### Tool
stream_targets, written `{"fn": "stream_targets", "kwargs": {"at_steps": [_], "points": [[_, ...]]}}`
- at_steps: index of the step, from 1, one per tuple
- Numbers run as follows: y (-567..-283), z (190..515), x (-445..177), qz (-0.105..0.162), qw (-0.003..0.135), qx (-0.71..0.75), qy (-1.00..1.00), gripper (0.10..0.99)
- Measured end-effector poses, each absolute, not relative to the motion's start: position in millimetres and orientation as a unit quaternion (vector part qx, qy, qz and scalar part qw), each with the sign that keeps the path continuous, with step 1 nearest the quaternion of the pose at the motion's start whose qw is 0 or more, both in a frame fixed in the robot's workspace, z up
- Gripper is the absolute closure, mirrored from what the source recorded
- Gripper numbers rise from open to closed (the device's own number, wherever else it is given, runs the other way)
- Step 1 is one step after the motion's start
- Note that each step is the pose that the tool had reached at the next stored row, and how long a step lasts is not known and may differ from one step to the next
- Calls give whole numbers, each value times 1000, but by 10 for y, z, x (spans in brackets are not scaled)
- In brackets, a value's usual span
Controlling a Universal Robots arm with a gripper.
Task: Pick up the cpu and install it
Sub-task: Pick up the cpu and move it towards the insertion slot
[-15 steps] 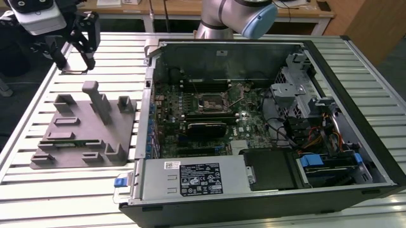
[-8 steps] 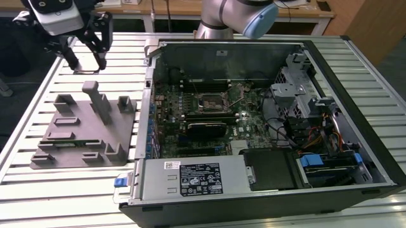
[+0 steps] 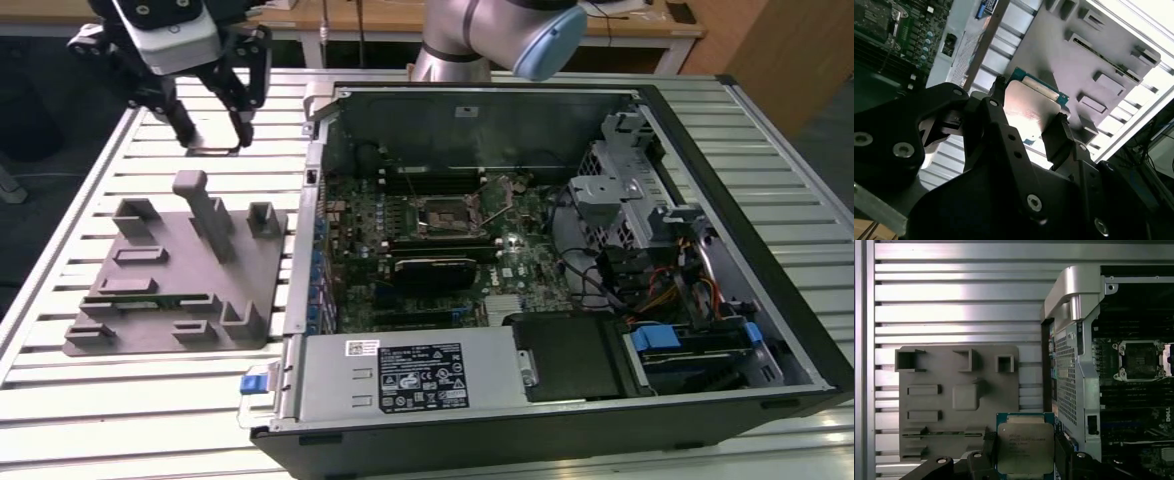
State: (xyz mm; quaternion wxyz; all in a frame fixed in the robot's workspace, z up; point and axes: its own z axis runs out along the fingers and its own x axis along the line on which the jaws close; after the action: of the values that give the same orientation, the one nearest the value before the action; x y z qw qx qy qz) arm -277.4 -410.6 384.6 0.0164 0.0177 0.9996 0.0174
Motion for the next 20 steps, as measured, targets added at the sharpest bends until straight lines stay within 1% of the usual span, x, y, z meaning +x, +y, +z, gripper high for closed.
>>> {"fn": "stream_targets", "kwargs": {"at_steps": [20], "points": [[-4107,3846,-2065,17,16,18,1000,541]]}}
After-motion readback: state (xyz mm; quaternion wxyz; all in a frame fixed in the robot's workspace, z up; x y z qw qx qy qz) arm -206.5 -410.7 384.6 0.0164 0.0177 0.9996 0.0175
